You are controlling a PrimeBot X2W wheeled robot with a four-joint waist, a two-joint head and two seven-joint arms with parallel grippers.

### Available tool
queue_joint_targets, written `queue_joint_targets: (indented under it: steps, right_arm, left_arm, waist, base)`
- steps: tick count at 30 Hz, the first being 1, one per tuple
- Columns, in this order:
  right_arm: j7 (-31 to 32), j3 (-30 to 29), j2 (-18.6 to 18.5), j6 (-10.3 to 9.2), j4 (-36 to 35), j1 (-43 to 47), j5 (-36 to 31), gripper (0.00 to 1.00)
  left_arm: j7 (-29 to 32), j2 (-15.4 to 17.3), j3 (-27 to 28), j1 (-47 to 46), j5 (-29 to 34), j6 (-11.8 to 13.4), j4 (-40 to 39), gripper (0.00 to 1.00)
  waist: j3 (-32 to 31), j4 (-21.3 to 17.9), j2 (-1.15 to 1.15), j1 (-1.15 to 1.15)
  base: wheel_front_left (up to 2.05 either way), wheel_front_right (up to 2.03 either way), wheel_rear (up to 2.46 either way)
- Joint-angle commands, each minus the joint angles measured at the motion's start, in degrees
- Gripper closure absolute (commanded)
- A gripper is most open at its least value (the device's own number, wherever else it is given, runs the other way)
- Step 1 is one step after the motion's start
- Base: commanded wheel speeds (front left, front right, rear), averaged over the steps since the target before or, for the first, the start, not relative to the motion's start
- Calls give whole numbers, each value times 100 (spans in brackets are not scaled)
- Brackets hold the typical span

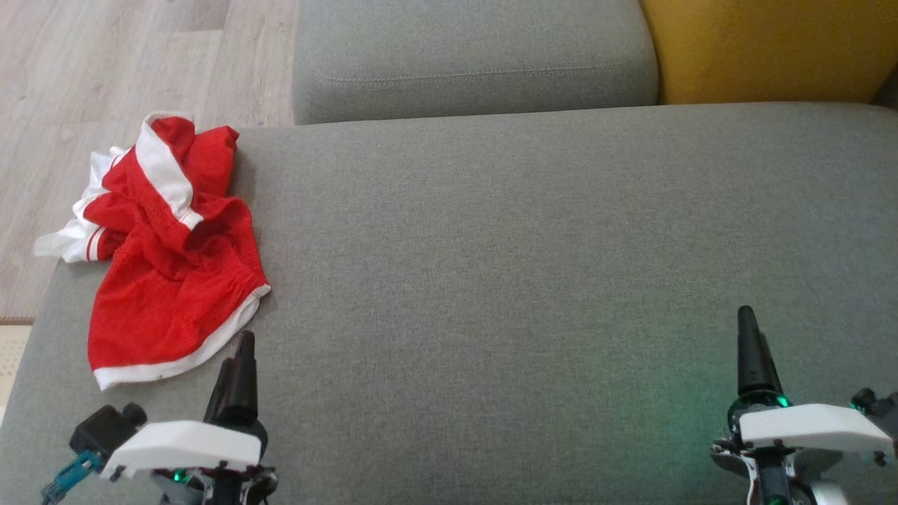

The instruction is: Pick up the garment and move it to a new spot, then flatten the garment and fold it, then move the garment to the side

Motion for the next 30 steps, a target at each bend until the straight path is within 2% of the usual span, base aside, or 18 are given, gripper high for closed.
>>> queue_joint_targets:
  steps: [1,24,30]
  right_arm:
    - [-80,112,-45,21,-253,-157,-242,0]
    - [-452,534,-57,29,-433,-158,-1933,0]
    - [-553,627,-60,32,-350,-180,-2545,0]
  left_arm:
    - [-79,71,20,-106,260,38,-251,0]
    - [-448,92,-243,-6,2154,249,-440,0]
    - [-549,98,-294,17,2647,305,-497,0]
  waist:
    - [-3,-1,0,0]
    - [-23,-25,0,0]
    - [-28,-36,0,0]
  base:
    - [0,0,0]
    - [0,0,0]
    - [0,0,0]
